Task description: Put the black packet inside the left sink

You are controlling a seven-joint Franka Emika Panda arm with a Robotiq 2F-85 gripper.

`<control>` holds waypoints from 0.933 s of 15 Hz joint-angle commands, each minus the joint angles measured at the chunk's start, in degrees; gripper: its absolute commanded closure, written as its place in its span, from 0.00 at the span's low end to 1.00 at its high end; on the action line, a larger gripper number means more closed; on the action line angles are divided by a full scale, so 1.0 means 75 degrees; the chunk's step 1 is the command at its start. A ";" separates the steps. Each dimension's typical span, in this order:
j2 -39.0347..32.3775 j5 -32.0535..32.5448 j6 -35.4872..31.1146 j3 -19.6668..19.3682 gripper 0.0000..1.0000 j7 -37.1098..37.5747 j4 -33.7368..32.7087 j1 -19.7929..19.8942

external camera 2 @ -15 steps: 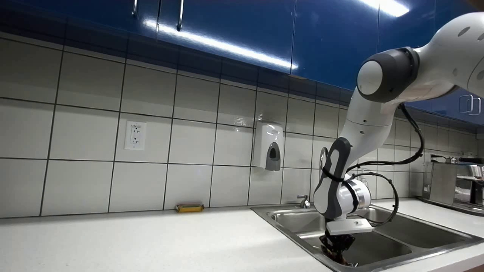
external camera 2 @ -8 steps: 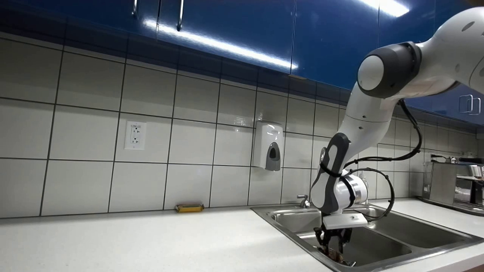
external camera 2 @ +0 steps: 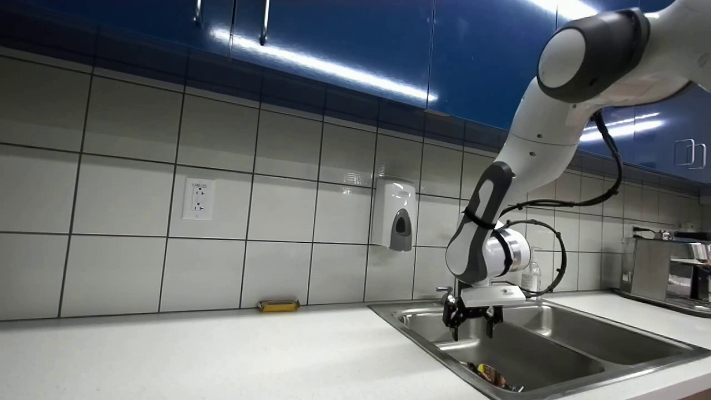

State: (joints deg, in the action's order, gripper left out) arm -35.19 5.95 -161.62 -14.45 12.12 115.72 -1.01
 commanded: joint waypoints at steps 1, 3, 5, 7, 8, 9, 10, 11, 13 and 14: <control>0.1289 0.0124 -0.0146 -0.0078 0.00 0.0117 0.1225 -0.0399; 0.1830 0.0149 -0.0222 -0.0025 0.00 0.0168 0.1745 -0.0547; 0.2325 0.0209 -0.0259 0.0001 0.00 0.0281 0.2227 -0.0737; 0.2768 0.0335 -0.0214 0.0044 0.00 0.0397 0.2637 -0.0916; 0.2971 0.0362 -0.0186 0.0120 0.00 0.0435 0.2821 -0.0965; 0.3164 0.0376 -0.0138 0.0194 0.00 0.0498 0.2997 -0.1012; 0.3350 0.0318 -0.0035 0.0328 0.00 0.0496 0.3174 -0.1028; 0.3494 0.0248 0.0021 0.0473 0.00 0.0462 0.3321 -0.1014; 0.3783 0.0036 0.0136 0.0848 0.00 0.0349 0.3628 -0.0949; 0.3901 -0.0084 0.0191 0.1041 0.00 0.0313 0.3751 -0.0929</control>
State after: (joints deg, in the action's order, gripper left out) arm -11.07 6.63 -162.18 -10.36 14.01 139.49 -9.01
